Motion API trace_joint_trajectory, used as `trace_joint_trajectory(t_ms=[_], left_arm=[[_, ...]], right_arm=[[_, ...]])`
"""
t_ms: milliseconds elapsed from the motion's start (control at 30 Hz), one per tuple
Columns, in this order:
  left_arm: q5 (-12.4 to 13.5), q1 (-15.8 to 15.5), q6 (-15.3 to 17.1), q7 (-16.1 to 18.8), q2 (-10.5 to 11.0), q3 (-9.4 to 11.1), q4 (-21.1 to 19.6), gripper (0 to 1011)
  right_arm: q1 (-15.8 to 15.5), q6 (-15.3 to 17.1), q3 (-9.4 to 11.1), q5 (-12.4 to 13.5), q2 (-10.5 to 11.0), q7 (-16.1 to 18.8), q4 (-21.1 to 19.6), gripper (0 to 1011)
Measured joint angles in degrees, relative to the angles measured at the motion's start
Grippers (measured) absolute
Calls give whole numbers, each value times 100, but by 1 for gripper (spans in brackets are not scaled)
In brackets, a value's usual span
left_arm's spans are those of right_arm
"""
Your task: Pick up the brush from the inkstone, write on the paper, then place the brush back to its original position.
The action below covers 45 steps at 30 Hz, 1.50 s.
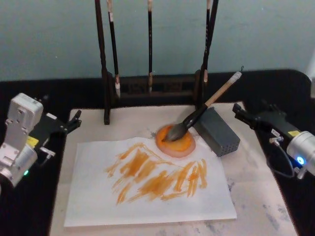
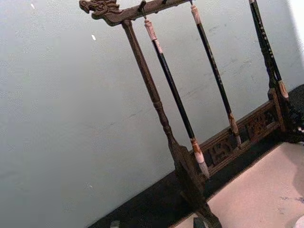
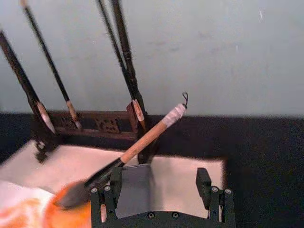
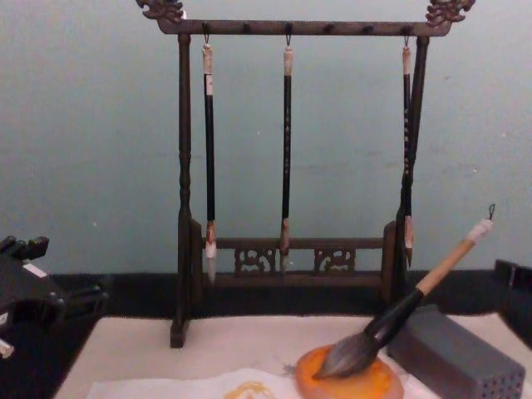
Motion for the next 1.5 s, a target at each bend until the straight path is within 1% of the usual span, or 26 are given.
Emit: trace_joint_trajectory(t_ms=[33, 67, 100, 133, 233, 267, 400, 433, 467, 500, 567, 600, 667, 700, 767, 800, 900, 967, 1000, 1100, 1200, 1233, 1300, 1333, 1500], left_arm=[[0, -1, 0, 0, 0, 0, 0, 1001], [0, 0, 0, 0, 0, 0, 0, 1001], [0, 0, 0, 0, 0, 0, 0, 1001], [0, 0, 0, 0, 0, 0, 0, 1001], [1, 0, 0, 0, 0, 0, 0, 1001], [0, -1, 0, 0, 0, 0, 0, 1001], [0, -1, 0, 0, 0, 0, 0, 1001], [0, -1, 0, 0, 0, 0, 0, 1001], [0, -1, 0, 0, 0, 0, 0, 1001], [0, -1, 0, 0, 0, 0, 0, 1001], [0, 0, 0, 0, 0, 0, 0, 1002], [0, 0, 0, 0, 0, 0, 0, 1001], [0, -1, 0, 0, 0, 0, 0, 1001], [0, 0, 0, 0, 0, 0, 0, 1001], [0, 0, 0, 0, 0, 0, 0, 1001], [0, 0, 0, 0, 0, 0, 0, 1001], [0, -1, 0, 0, 0, 0, 0, 1001], [0, 0, 0, 0, 0, 0, 0, 1001], [0, -1, 0, 0, 0, 0, 0, 1001], [1, 0, 0, 0, 0, 0, 0, 1001], [0, 0, 0, 0, 0, 0, 0, 1001], [0, 0, 0, 0, 0, 0, 0, 1001], [1, 0, 0, 0, 0, 0, 0, 1001], [0, 0, 0, 0, 0, 0, 0, 1001], [1, 0, 0, 0, 0, 0, 0, 1001]], right_arm=[[7, 116, 49, 127, -52, 33, 16, 1000], [21, 281, 132, 325, -150, 75, 44, 1000], [29, 362, 171, 424, -196, 88, 60, 1000], [48, 510, 236, 628, -286, 105, 87, 1000], [104, 680, 289, 904, -406, 110, 159, 1000], [162, 765, 315, 1065, -480, 104, 229, 1000], [289, 902, 354, 1336, -623, 79, 374, 1000], [385, 973, 373, 1493, -710, 41, 494, 1000], [385, 973, 373, 1493, -710, 41, 494, 1000], [462, 1009, 383, 1593, -772, 6, 577, 1000], [549, 1038, 384, 1689, -829, -16, 687, 1000], [549, 1038, 384, 1689, -829, -16, 687, 1000], [681, 1055, 356, 1788, -890, -20, 836, 1000], [681, 1055, 356, 1788, -890, -20, 836, 1000], [809, 1068, 312, 1862, -936, -20, 1005, 1000], [809, 1068, 312, 1862, -936, -20, 1005, 1000], [966, 1097, 254, 1922, -988, -25, 1212, 1000], [1139, 1101, 185, 1956, -1042, -26, 1443, 1000], [1139, 1101, 185, 1956, -1042, -26, 1443, 1000], [1348, 1096, 88, 1980, -1101, -15, 1716, 1000], [1474, 1083, 34, 1992, -1135, 0, 1896, 1000], [1572, 1065, -3, 1997, -1165, 24, 2025, 1000], [1665, 1042, -40, 2001, -1190, 47, 2159, 1000], [1763, 1017, -77, 2007, -1222, 67, 2308, 1000], [1994, 954, -180, 2031, -1295, 146, 2641, 1000]])
